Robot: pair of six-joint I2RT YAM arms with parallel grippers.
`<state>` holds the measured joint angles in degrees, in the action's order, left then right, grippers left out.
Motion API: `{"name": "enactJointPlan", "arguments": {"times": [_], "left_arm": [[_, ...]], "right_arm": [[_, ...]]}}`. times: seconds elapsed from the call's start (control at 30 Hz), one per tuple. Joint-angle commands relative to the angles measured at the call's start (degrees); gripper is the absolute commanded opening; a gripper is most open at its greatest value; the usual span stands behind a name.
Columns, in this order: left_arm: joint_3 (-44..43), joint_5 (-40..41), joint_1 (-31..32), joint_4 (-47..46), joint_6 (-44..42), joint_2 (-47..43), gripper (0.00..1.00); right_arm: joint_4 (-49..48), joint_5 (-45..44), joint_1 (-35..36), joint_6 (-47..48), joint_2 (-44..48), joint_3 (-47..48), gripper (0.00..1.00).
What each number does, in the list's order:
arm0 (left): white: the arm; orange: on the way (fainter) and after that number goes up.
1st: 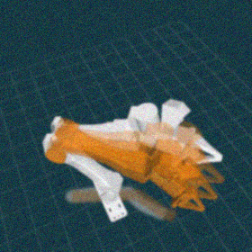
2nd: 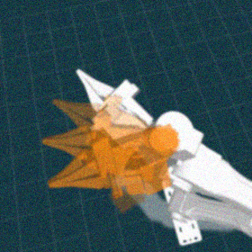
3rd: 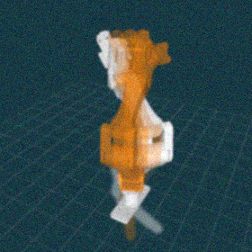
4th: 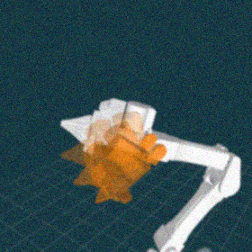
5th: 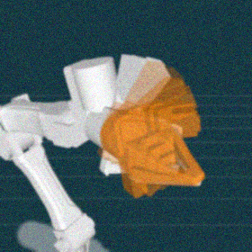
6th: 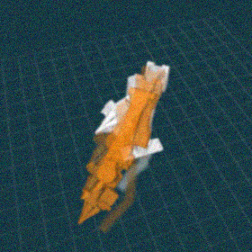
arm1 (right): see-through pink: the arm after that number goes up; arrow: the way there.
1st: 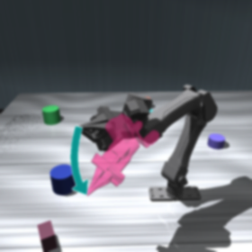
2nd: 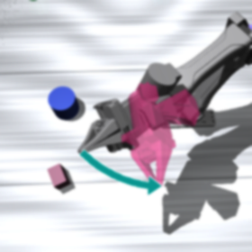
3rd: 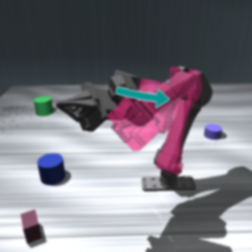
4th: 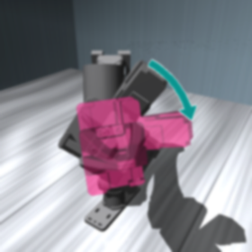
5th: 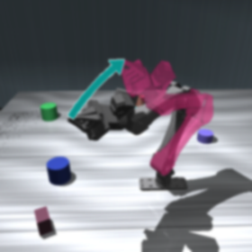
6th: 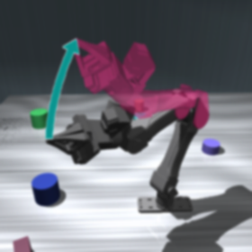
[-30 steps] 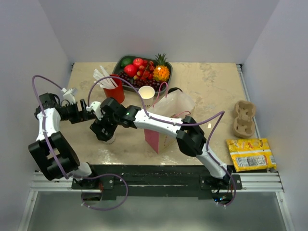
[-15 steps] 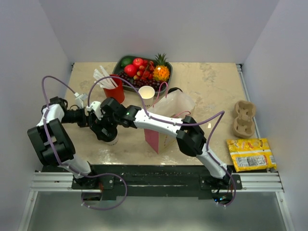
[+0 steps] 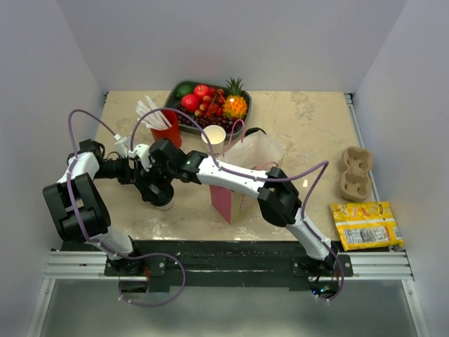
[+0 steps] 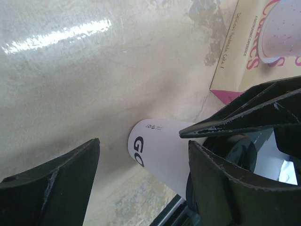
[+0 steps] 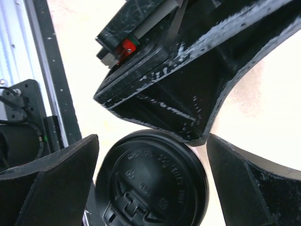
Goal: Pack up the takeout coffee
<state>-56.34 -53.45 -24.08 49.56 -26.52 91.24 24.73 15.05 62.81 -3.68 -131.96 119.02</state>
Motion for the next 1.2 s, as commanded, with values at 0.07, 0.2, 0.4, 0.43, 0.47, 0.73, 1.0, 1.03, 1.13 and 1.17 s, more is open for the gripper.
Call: {"name": "enactJointPlan", "arguments": {"times": [0.07, 0.2, 0.4, 0.43, 0.47, 0.73, 1.0, 1.03, 1.13, 1.17], "left_arm": [[-1.1, 1.3, -1.1, -6.9, 5.6, -4.0, 0.82], [-1.2, 4.1, -1.9, -9.8, 8.6, -5.5, 0.83], [-1.3, 4.2, -2.4, -11.2, 10.9, -7.6, 0.83], [-1.3, 3.9, -2.6, -11.3, 11.0, -8.3, 0.83], [-1.1, 3.4, -2.7, -11.0, 11.0, -8.9, 0.83], [0.4, -7.5, -3.3, -3.3, 3.5, -8.7, 0.89], [-6.6, -10.0, -3.2, 14.3, -20.7, 1.5, 0.89], [-7.6, -11.0, -3.3, 20.4, -23.9, 3.3, 0.89], [-9.4, -11.8, -3.3, 25.8, -30.4, 7.8, 0.91], [-9.2, -11.6, -3.2, 25.8, -30.8, 7.9, 0.91]], "right_arm": [[-4.2, 3.8, -0.9, -1.6, 0.9, 2.4, 0.99], [-5.9, 4.4, -1.6, -1.9, 0.6, 4.4, 0.99], [-6.8, 5.3, -3.0, -4.0, -0.1, 6.5, 0.99], [-7.1, 5.6, -3.5, -4.7, 0.4, 6.7, 0.99], [-7.6, 6.0, -4.5, -6.4, 1.0, 6.6, 0.99], [-12.2, 16.2, -11.6, -17.3, 6.7, -4.7, 0.99], [-15.4, 20.5, -13.8, -23.6, 8.4, -13.9, 0.99], [-16.5, 20.9, -13.8, -24.0, 8.2, -14.2, 0.99], [-17.9, 22.4, -14.0, -25.4, 7.2, -14.2, 0.99], [-18.1, 22.7, -14.0, -25.6, 6.8, -14.0, 0.99]]}}
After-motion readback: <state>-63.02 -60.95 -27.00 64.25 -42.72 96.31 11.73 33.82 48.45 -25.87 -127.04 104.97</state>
